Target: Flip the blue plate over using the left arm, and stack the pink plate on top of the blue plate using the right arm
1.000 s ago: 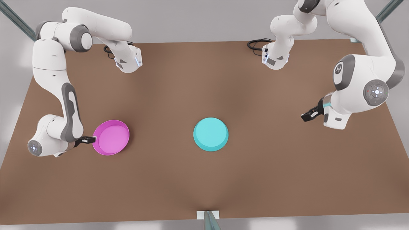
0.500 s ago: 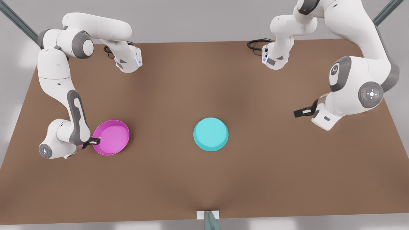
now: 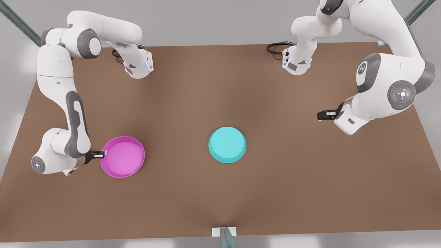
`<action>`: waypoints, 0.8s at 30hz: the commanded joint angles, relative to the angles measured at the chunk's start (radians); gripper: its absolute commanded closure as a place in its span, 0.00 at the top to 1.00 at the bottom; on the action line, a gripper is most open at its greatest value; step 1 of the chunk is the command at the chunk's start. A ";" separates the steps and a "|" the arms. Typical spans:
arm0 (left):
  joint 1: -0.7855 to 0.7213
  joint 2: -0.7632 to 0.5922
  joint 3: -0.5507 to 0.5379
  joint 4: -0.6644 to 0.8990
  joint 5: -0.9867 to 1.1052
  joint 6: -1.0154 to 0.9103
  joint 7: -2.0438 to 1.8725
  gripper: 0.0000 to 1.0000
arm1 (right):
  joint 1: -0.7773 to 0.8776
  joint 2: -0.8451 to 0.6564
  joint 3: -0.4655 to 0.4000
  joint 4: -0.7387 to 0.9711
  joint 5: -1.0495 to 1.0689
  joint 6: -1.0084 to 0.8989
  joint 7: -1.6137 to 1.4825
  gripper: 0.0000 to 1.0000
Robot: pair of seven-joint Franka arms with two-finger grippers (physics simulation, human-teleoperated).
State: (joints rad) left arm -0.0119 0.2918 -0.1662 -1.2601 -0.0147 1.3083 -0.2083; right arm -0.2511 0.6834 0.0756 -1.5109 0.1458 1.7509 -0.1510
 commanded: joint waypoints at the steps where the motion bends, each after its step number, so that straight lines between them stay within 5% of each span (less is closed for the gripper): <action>1: -0.003 0.001 -0.001 0.010 -0.002 -0.015 0.072 1.00 | 0.001 -0.007 0.024 0.001 0.086 -0.079 -0.015 0.21; 6: -0.017 -0.008 0.002 0.010 -0.007 -0.020 0.050 1.00 | 0.030 0.004 0.197 0.001 0.170 -0.004 0.215 0.21; 16: -0.011 0.006 0.013 0.010 0.002 -0.007 0.069 1.00 | 0.477 0.011 0.205 0.037 0.212 0.312 0.853 0.21; 24: -0.005 0.033 0.016 0.007 0.006 -0.007 0.066 1.00 | 0.633 0.068 0.204 0.029 0.205 0.456 0.979 0.21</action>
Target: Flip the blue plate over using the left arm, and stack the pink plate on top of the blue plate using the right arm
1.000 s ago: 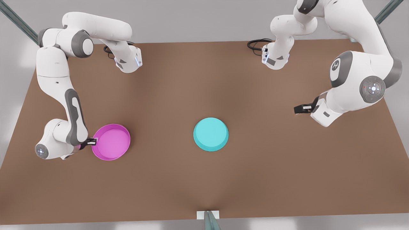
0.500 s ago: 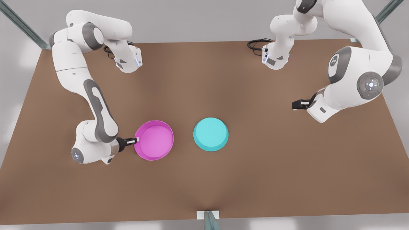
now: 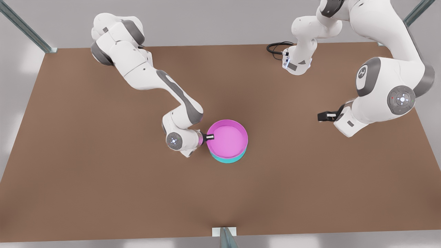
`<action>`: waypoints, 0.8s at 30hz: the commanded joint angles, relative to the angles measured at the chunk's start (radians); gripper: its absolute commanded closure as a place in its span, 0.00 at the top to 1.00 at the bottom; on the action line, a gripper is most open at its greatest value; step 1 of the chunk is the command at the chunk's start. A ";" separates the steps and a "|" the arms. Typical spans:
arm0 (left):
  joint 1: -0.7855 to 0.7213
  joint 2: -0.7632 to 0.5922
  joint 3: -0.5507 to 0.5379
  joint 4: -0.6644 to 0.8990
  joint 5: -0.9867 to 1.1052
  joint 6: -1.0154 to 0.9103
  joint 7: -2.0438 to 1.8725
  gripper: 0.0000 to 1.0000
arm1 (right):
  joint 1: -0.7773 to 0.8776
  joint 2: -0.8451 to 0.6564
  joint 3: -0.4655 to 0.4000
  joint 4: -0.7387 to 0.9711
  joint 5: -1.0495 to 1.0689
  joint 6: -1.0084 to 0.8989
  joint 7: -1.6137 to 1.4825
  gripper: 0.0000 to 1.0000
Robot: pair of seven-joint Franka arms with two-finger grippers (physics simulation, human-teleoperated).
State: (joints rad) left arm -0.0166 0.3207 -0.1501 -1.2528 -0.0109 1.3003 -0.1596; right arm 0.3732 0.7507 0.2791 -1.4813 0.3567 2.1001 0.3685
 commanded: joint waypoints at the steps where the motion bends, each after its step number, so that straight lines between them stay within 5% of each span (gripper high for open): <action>1: 0.000 0.006 0.000 0.001 0.002 0.000 0.017 1.00 | 0.016 0.006 0.000 0.001 -0.005 0.109 0.477 0.21; 2: 0.000 0.006 0.000 0.001 0.002 0.000 0.015 1.00 | 0.016 0.007 0.000 -0.001 -0.007 0.109 0.477 0.21; 3: 0.000 0.006 0.000 0.001 0.002 0.000 0.015 1.00 | 0.016 0.009 -0.001 -0.001 -0.007 0.109 0.477 0.89; 4: 0.000 0.006 0.000 0.001 0.002 0.000 0.015 1.00 | 0.016 0.010 -0.003 -0.001 -0.010 0.109 0.475 1.00; 12: 0.000 0.005 0.000 0.003 0.002 0.000 0.012 1.00 | -0.002 -0.054 -0.046 -0.001 -0.030 0.014 0.466 1.00; 18: 0.000 0.006 0.000 0.003 0.000 0.002 0.012 1.00 | -0.367 -0.237 -0.066 -0.172 -0.225 -0.238 -0.018 1.00; 21: 0.000 0.006 0.000 0.003 0.000 0.002 0.011 1.00 | -0.540 -0.248 -0.066 0.070 -0.466 -0.623 -0.407 1.00; 24: 0.003 0.011 0.003 0.003 0.000 0.004 0.015 1.00 | -0.531 -0.292 -0.060 0.312 -0.535 -1.000 -0.405 1.00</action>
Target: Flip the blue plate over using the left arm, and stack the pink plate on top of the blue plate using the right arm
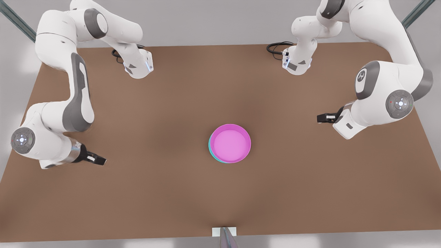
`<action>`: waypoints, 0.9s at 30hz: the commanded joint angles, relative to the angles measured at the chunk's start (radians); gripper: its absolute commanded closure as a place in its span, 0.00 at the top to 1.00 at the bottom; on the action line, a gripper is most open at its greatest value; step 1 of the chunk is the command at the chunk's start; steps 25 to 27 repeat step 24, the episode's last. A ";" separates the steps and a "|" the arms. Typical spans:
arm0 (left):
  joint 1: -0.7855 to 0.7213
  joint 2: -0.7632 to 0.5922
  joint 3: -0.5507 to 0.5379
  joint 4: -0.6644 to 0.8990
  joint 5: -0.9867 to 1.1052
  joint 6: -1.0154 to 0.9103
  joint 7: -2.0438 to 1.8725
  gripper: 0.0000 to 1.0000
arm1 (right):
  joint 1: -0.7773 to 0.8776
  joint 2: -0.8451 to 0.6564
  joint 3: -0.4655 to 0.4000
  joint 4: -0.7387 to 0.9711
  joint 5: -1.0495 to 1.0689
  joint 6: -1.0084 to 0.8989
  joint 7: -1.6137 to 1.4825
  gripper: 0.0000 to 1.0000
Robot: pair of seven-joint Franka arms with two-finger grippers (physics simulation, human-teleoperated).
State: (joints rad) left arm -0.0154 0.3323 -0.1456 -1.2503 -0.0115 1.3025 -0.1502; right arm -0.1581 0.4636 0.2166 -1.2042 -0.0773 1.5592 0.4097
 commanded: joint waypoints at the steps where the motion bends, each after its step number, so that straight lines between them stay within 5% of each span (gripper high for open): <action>1: 0.002 0.001 0.006 0.000 -0.001 0.001 0.009 1.00 | 0.008 -0.043 0.006 0.094 -0.102 -0.515 -0.443 1.00; 4: 0.002 0.002 0.008 0.002 -0.001 0.001 0.009 1.00 | 0.035 -0.036 0.007 0.229 -0.157 -0.542 -0.443 1.00; 14: 0.002 0.002 0.008 0.002 -0.001 0.000 0.009 1.00 | 0.023 -0.083 0.020 0.222 -0.160 -0.539 -0.468 1.00; 17: 0.002 0.002 0.008 0.000 -0.001 0.000 0.009 1.00 | 0.015 -0.327 0.004 -0.044 -0.153 -0.364 -0.466 1.00; 27: 0.002 -0.001 0.009 0.000 0.001 -0.002 0.008 1.00 | 0.020 -0.378 -0.005 -0.100 -0.148 -0.344 -0.462 1.00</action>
